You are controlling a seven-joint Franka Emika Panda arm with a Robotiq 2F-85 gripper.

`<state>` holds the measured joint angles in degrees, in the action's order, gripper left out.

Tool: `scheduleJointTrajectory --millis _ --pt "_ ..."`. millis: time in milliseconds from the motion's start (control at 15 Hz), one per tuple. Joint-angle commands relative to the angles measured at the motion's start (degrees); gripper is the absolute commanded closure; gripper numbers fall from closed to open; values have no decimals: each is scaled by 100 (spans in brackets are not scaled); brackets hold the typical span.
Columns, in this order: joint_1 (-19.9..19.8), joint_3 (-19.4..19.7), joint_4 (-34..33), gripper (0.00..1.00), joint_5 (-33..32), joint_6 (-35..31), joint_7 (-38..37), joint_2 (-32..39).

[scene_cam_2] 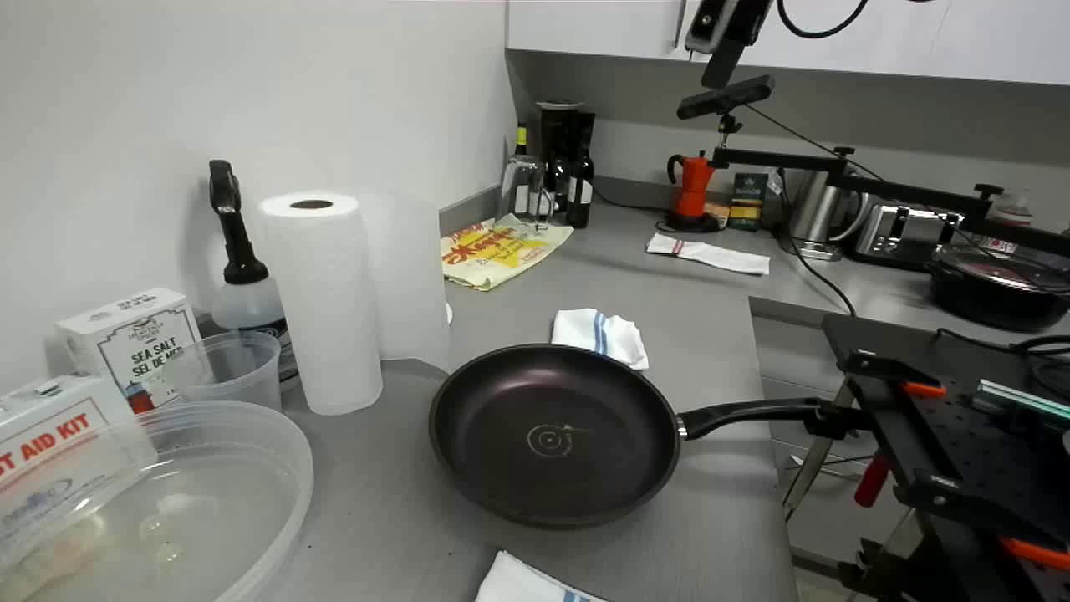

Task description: Use the white and blue towel on the right to wipe the black pan.

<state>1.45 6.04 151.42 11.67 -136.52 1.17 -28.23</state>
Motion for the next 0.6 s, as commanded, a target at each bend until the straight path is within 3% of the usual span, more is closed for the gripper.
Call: scheduleJointTrajectory --millis 0,533 --pt "-56 -54 -8 0 35 15 26 3" --pt "-359 -112 -11 0 -54 -741 -356 590"
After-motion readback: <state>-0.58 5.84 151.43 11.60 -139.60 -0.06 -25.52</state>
